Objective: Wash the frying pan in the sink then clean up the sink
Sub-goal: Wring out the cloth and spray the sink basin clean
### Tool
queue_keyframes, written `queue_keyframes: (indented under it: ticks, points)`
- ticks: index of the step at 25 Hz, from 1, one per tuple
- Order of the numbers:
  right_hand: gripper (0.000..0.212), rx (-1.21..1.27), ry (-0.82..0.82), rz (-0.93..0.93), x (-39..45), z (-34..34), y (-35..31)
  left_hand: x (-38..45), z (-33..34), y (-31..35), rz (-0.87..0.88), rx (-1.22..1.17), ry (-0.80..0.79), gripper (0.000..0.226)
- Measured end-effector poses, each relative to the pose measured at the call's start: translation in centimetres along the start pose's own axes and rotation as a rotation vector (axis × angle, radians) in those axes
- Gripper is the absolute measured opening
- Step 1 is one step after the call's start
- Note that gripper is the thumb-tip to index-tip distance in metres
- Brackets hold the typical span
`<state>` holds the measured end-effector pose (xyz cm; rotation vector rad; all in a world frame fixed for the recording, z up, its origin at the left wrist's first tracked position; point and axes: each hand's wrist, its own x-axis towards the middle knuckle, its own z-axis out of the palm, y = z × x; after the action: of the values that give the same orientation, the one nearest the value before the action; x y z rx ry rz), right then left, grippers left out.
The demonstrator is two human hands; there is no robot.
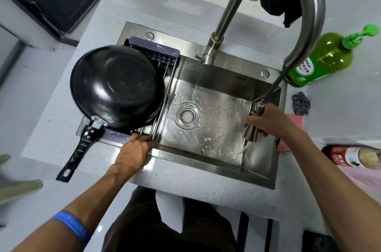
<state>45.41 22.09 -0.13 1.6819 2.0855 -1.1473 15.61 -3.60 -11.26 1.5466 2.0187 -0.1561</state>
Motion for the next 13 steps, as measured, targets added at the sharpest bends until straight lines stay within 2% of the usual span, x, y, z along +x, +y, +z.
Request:
queue_keyframes:
  ticks: [13]
  points:
    - [0.019,0.376,0.015,-0.166,0.9,7.0,-5.4,-0.2,0.0,0.2,-0.025,-0.008,-0.006,0.039]
